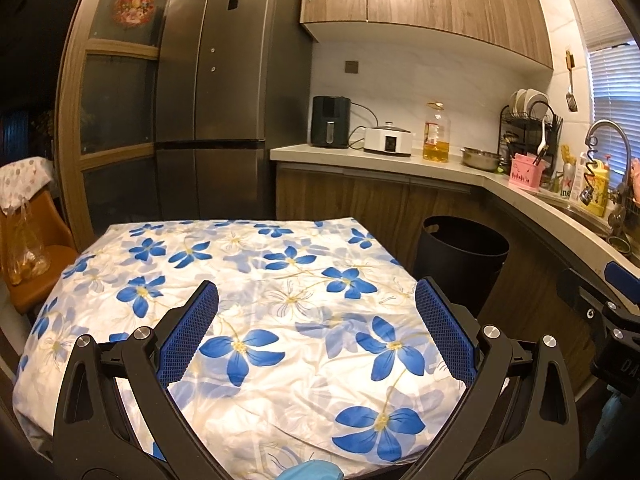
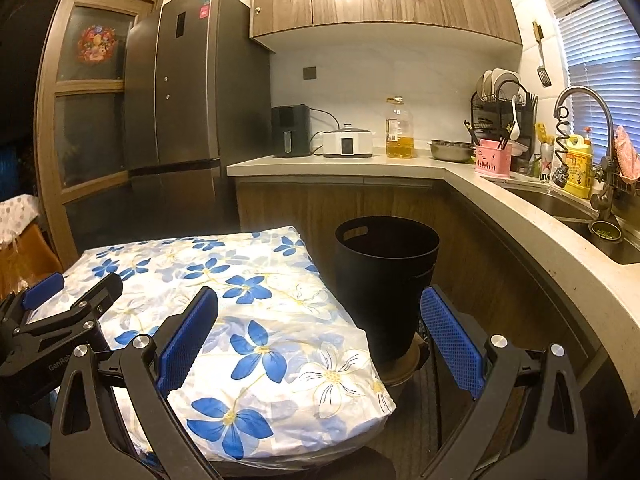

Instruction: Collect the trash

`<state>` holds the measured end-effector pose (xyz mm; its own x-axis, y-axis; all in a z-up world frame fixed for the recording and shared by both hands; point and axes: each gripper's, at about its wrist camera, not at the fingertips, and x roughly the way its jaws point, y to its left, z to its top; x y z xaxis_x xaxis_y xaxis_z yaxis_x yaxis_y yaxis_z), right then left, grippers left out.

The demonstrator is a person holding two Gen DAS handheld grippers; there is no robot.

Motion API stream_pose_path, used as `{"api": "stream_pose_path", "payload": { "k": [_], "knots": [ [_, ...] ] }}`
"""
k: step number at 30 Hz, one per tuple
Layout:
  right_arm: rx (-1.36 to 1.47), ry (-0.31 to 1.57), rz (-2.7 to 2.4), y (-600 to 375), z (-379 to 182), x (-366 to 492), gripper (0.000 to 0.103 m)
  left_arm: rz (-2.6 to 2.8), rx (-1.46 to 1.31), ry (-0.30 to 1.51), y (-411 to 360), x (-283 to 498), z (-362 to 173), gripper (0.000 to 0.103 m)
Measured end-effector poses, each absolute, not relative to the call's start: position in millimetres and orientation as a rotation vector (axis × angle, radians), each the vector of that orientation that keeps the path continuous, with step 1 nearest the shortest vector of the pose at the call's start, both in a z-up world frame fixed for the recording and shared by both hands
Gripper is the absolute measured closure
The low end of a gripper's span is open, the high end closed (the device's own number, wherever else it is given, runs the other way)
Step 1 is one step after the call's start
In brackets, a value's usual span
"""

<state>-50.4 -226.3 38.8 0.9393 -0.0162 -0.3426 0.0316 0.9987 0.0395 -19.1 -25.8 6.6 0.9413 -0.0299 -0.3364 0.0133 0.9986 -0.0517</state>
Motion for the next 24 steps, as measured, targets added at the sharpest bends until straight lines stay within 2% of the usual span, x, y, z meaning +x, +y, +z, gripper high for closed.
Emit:
{"api": "stream_pose_path", "payload": {
  "k": [24],
  "knots": [
    [0.042,0.347,0.002,-219.6,40.2,-50.6,0.006,0.009,-0.077,0.336,-16.4,-25.4,12.7,0.006]
  ]
}}
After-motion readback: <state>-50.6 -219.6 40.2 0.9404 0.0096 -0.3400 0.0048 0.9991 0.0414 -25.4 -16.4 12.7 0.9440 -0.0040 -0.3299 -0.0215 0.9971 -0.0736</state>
